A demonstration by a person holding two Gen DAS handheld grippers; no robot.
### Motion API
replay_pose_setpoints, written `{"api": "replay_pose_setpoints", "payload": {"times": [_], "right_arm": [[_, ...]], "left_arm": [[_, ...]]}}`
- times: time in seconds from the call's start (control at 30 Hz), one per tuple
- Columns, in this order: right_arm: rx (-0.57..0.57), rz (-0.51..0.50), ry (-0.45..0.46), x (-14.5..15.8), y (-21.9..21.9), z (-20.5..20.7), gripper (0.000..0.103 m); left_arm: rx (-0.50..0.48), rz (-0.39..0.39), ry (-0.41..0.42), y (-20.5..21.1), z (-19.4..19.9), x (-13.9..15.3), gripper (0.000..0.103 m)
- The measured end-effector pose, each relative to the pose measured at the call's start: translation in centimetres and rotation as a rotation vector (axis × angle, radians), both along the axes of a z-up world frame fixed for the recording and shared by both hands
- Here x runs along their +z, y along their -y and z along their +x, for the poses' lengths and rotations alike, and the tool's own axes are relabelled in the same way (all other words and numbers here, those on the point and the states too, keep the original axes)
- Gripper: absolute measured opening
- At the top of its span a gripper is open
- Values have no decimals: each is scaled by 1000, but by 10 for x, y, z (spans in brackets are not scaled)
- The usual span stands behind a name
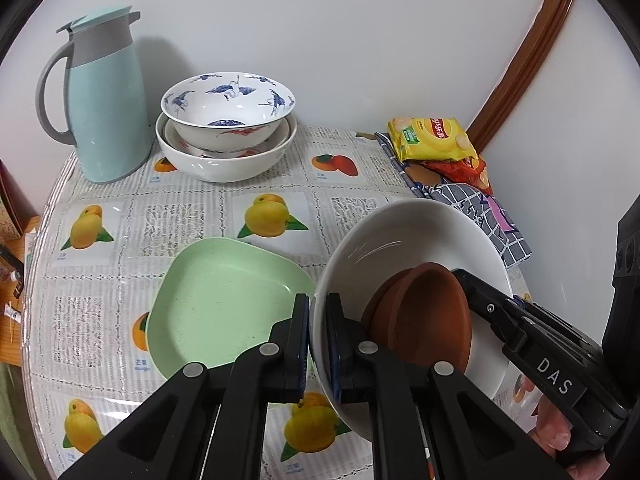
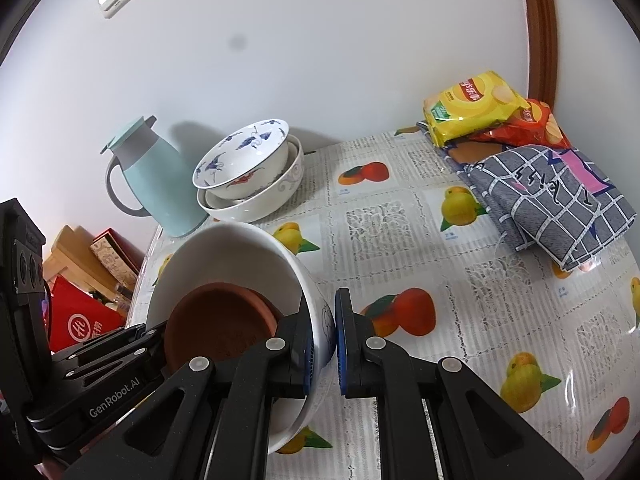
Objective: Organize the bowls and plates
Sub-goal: 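Carry the white bowl with both grippers over the pale-green plate stack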
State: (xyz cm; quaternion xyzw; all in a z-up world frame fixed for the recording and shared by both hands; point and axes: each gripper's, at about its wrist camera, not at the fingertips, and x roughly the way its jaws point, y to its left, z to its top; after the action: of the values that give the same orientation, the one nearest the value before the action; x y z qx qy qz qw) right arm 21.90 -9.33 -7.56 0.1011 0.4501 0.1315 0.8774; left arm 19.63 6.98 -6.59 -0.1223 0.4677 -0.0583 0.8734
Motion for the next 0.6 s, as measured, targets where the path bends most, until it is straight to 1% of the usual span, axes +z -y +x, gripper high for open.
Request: {"api": "replay_pose_setpoints", "payload": {"times": [0.6], "right_arm": [[53,11,-9,-6,-36,7,10]], "left_arm": [[55,6,-7,-36,-3,-4,9]]}}
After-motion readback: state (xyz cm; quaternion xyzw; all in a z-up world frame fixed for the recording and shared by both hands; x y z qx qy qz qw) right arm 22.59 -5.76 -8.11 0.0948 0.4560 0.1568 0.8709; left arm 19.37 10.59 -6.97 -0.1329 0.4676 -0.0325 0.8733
